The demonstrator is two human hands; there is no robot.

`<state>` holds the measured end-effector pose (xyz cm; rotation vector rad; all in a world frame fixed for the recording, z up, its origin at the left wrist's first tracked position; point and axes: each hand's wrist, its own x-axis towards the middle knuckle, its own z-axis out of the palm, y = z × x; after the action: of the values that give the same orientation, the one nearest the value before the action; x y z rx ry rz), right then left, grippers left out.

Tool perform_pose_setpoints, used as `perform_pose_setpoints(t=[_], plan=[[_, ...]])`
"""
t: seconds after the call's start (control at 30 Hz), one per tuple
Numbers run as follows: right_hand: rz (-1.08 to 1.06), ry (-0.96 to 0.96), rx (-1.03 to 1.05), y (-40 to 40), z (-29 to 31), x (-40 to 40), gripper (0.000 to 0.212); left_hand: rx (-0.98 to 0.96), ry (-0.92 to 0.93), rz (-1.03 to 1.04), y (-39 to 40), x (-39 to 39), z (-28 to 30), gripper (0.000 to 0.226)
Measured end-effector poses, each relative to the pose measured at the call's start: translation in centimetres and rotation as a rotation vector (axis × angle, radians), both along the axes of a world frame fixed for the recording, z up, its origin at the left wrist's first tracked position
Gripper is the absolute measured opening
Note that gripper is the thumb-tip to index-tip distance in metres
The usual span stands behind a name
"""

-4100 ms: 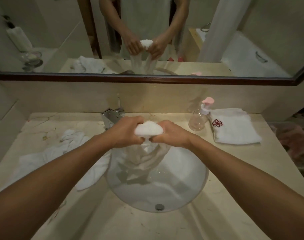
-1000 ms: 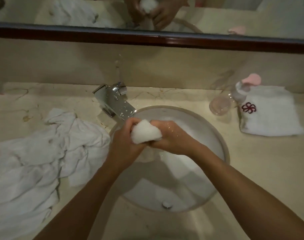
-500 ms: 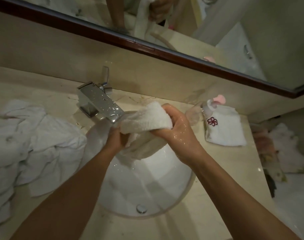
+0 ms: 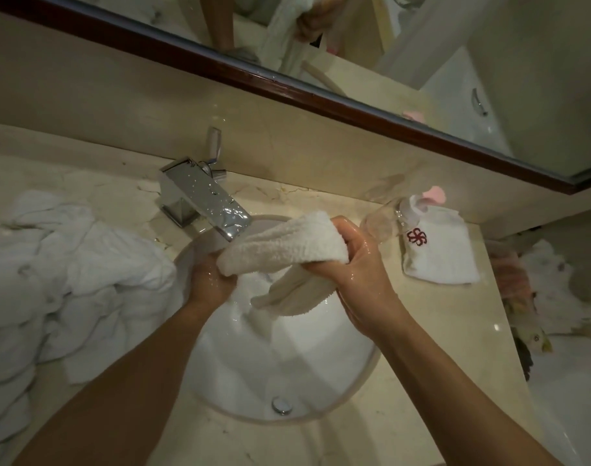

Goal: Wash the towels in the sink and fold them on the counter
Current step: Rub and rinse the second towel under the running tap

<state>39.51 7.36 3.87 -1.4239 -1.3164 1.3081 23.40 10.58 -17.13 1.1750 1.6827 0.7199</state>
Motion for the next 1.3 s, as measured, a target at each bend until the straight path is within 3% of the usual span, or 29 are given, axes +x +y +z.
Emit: perform_pose_setpoints(t=[0.07,0.2,0.27,0.33,0.4,0.53,0.63,0.9,1.0,1.13,1.2,1.23,1.3], plan=[[-0.017,0.02,-0.009,0.1,0.0,0.2,0.033,-0.01,-0.004,0.029,-0.1,-0.6,-0.1,0.017],[0.0,-0.009,-0.008,0.4,0.5,0.5,0.03,-0.037,0.067,-0.269,-1.0,-1.1,1.0,0.054],[0.042,-0.076,-0.008,0.3,0.5,0.5,0.026,0.032,-0.062,-0.347,-1.8,-0.8,3.1,0.061],[0.102,-0.201,0.006,0.3,0.5,0.3,0.026,0.12,-0.28,-0.315,-2.4,0.2,6.0,0.057],[0.156,-0.311,0.03,0.6,0.7,0.1,0.028,0.219,-0.379,-0.261,-2.4,0.9,9.3,0.053],[0.189,-0.464,0.065,1.6,1.4,0.9,0.023,0.292,-0.254,-0.253,-1.7,0.3,13.4,0.036],[0.214,-0.329,0.075,1.9,1.5,1.2,0.028,0.363,-0.168,-0.227,-1.3,0.2,15.8,0.033],[0.274,0.039,-0.04,0.8,-1.8,3.6,0.063,0.352,-0.238,-0.241,-2.1,1.9,21.1,0.037],[0.469,-0.113,-0.122,-0.4,-6.2,3.3,0.084,0.346,-0.239,-0.19,-2.9,2.3,21.8,0.039],[0.281,-0.134,-0.054,-0.1,-11.5,1.1,0.077,0.415,-0.016,-0.275,-3.6,2.2,21.5,0.022],[0.14,-0.211,-0.121,0.6,-14.3,0.4,0.096,0.419,-0.015,-0.223,-4.2,2.1,21.3,0.024],[0.097,-0.182,-0.267,0.4,-15.5,0.4,0.104,0.414,-0.02,-0.189,-4.6,2.0,21.1,0.027],[0.058,0.067,-0.756,-0.5,-17.5,-0.2,0.109,0.401,-0.009,-0.147,-5.4,1.5,20.6,0.028]])
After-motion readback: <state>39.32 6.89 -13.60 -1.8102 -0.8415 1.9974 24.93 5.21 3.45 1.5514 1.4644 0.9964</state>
